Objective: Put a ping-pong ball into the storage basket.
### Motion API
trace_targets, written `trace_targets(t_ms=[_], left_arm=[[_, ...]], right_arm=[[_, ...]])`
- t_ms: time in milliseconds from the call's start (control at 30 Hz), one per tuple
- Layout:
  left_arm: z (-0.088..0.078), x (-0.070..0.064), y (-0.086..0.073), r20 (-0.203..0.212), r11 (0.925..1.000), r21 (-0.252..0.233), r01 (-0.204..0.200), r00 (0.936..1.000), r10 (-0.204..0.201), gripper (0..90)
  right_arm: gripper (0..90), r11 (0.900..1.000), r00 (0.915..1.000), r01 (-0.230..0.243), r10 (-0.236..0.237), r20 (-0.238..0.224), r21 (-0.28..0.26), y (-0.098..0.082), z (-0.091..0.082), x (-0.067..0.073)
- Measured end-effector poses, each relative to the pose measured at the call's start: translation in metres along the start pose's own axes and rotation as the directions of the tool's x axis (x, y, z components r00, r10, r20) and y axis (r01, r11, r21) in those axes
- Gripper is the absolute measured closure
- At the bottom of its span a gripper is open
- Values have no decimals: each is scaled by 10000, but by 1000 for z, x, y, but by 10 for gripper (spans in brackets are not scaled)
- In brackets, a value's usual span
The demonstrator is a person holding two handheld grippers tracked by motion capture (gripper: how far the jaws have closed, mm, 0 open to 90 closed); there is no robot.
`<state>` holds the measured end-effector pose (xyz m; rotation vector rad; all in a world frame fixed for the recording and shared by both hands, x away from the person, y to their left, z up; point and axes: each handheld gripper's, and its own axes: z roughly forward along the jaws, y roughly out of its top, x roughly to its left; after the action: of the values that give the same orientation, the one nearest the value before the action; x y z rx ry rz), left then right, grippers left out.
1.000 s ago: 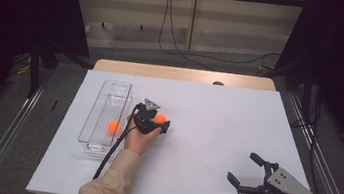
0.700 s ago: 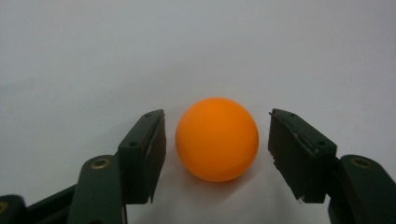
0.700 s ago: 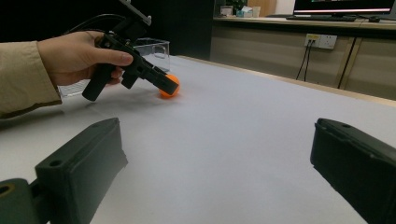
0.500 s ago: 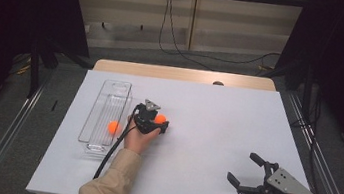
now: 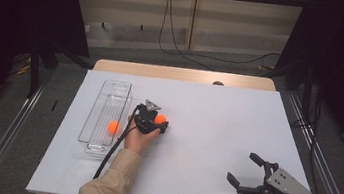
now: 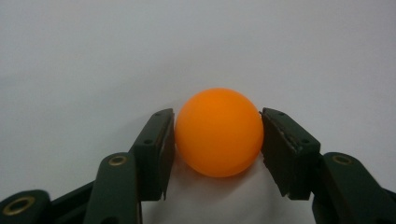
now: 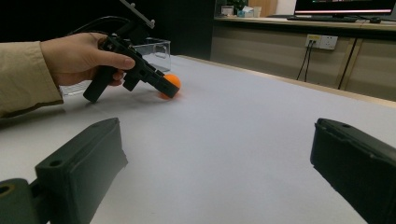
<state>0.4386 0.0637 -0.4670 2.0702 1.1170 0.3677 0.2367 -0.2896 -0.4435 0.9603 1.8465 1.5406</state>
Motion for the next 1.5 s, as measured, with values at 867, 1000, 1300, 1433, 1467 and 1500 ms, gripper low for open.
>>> trace_targets(t_ms=[867, 1000, 1300, 1433, 1467, 1500], left_arm=[[-4, 2, 2, 118, 9996, -75, 256, 9996, -256, 508], [-6, 2, 3, 277, 9994, -28, 353, 9990, -352, 508], [-13, -2, 5, 405, 9994, -110, 323, 9987, -319, 508], [-17, -3, 7, 560, 9988, -192, 449, 9975, -438, 509], [-18, -3, 7, 572, 9988, -198, 453, 9974, -441, 509], [-19, -3, 7, 570, 9991, -175, 380, 9977, -369, 509]], right_arm=[[21, 10000, 10000, 44, -44, -22, 22, 0, 0, 0], [21, 10000, 10000, 50, -50, -18, 8, 0, 0, 0], [21, 10000, 10000, 62, -62, -32, 4, 0, 0, 1], [21, 10000, 10000, 55, -55, -42, 1, 0, 0, 1], [21, 10000, 10000, 54, -54, -47, -1, 0, 0, 1], [21, 10000, 10000, 57, -57, -47, -2, 0, 0, 1]])
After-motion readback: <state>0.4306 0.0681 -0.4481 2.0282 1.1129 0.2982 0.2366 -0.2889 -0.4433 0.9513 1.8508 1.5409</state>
